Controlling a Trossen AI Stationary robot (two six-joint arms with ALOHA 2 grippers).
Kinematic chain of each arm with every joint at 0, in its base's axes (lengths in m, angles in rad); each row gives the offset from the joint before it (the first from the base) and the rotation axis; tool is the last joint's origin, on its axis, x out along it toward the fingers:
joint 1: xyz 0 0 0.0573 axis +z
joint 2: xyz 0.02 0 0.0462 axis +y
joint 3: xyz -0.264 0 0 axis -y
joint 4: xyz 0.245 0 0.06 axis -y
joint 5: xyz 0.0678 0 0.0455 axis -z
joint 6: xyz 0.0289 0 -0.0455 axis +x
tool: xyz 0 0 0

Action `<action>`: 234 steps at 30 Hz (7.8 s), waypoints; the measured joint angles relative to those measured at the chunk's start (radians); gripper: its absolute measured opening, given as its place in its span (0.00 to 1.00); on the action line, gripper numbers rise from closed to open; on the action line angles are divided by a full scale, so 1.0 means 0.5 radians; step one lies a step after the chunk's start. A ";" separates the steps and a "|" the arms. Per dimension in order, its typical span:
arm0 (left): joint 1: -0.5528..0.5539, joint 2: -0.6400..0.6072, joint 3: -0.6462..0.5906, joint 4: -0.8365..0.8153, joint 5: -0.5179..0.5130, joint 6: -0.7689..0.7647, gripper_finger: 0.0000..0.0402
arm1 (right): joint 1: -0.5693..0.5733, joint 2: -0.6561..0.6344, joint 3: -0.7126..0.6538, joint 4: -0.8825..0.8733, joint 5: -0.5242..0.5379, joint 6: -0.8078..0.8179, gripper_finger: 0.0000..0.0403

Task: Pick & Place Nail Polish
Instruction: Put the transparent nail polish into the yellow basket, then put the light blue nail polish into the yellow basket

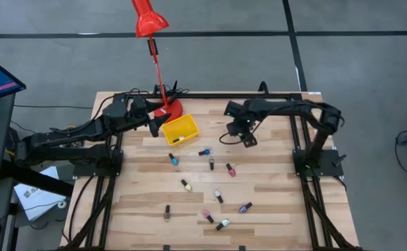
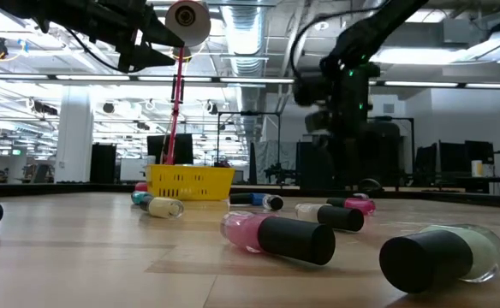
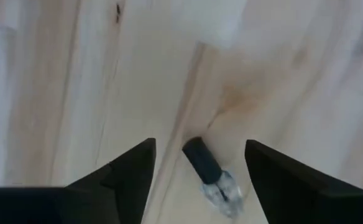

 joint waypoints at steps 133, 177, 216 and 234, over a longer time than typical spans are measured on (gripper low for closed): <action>-0.459 0.541 0.000 -0.366 0.497 0.736 0.72 | -0.378 -1.183 1.757 -0.633 -0.652 0.849 0.42; -0.488 1.421 0.002 -0.498 0.493 0.970 0.46 | -0.379 -2.939 0.049 0.067 -0.577 1.894 0.27; -0.538 0.292 0.000 -0.450 -0.355 0.351 0.27 | 0.410 -2.933 -2.013 2.410 -0.519 2.557 0.00; -0.025 0.990 -0.001 -0.185 -0.067 0.297 0.29 | 0.469 -2.909 -2.013 2.390 -0.324 2.521 0.00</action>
